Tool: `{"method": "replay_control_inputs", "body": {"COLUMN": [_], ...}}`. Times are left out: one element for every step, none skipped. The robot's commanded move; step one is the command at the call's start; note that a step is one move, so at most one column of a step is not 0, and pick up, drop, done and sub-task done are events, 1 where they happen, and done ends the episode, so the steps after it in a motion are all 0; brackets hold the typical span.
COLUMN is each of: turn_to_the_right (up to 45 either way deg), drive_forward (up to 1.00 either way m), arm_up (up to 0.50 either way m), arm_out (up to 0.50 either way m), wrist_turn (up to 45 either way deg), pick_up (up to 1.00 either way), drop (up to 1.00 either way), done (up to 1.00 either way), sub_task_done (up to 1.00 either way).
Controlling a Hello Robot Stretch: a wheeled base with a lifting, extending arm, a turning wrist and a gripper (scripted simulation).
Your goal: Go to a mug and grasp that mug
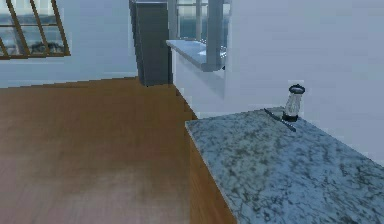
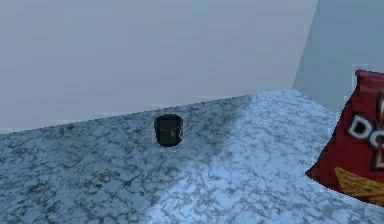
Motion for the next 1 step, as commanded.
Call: {"method": "replay_control_inputs", "body": {"turn_to_the_right": [0.0], "drive_forward": [0.0], "arm_up": [0.38], "arm_out": [0.0], "wrist_turn": [0.0], "pick_up": [0.0], "drop": [0.0], "done": [0.0], "sub_task_done": [0.0]}}
